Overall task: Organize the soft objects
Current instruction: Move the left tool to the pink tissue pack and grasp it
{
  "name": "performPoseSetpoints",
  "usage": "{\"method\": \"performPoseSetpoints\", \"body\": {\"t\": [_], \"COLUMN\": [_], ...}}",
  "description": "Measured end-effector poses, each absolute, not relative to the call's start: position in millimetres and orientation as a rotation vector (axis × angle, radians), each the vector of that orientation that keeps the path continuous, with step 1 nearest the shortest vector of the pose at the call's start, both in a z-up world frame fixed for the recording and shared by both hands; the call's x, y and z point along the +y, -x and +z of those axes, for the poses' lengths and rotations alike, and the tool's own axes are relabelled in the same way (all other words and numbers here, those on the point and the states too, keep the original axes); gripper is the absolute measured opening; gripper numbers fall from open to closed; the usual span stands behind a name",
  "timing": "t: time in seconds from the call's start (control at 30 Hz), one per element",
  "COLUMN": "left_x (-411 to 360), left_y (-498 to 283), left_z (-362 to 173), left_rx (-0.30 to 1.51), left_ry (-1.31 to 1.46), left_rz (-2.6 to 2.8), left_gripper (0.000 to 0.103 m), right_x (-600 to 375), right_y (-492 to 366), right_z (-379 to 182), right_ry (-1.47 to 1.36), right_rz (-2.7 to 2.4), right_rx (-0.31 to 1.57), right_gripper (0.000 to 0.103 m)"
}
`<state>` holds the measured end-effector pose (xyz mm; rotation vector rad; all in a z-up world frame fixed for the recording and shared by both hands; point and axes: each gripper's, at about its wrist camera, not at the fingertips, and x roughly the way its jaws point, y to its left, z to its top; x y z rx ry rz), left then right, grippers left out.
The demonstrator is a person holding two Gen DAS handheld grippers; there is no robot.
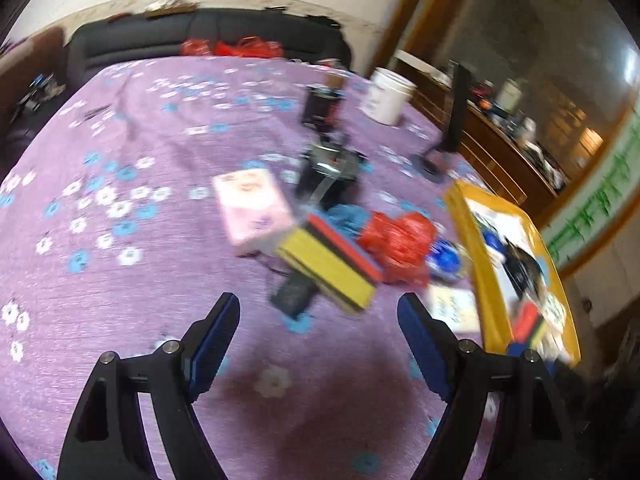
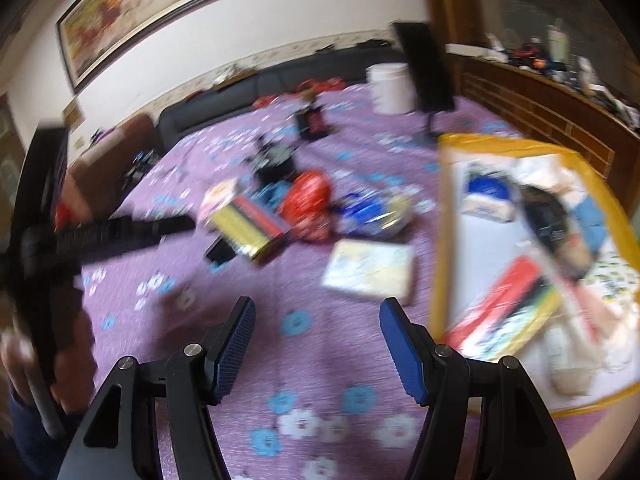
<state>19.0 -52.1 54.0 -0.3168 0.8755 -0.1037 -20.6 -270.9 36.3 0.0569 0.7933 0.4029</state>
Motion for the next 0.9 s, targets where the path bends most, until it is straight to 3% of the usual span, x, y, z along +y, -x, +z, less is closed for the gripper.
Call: {"method": "performPoseSetpoints", "body": {"t": [0.37, 0.77, 0.8, 0.87, 0.9], "left_x": [-12.7, -20.1, -21.8, -23.3, -21.0], "left_y": [-80.9, -148.5, -148.9, -145.8, -141.0], "left_z": [46.4, 9.9, 11.2, 11.1, 11.8], "left_rx": [1.002, 1.09, 1.074, 1.079, 1.08], "left_ry": [0.41, 0.37, 0.343, 0.283, 0.269], "left_rz": [0.109, 0.147, 0.155, 0.176, 0.189], "left_gripper": [0.08, 0.079, 0.077, 0.055, 0.051], "right_x": [-223.5, -232.5, -232.5, -232.8, -232.7], "right_y": [21.6, 15.8, 15.9, 15.9, 15.2], "right_z": [-5.4, -7.7, -7.7, -7.7, -7.6], "right_ry": [0.085, 0.008, 0.008, 0.004, 0.004], "right_rz": [0.489, 0.526, 0.527, 0.53, 0.53], "right_rx": [0.798, 0.822, 0.822, 0.822, 0.823], "right_gripper": [0.069, 0.069, 0.069, 0.069, 0.069]}}
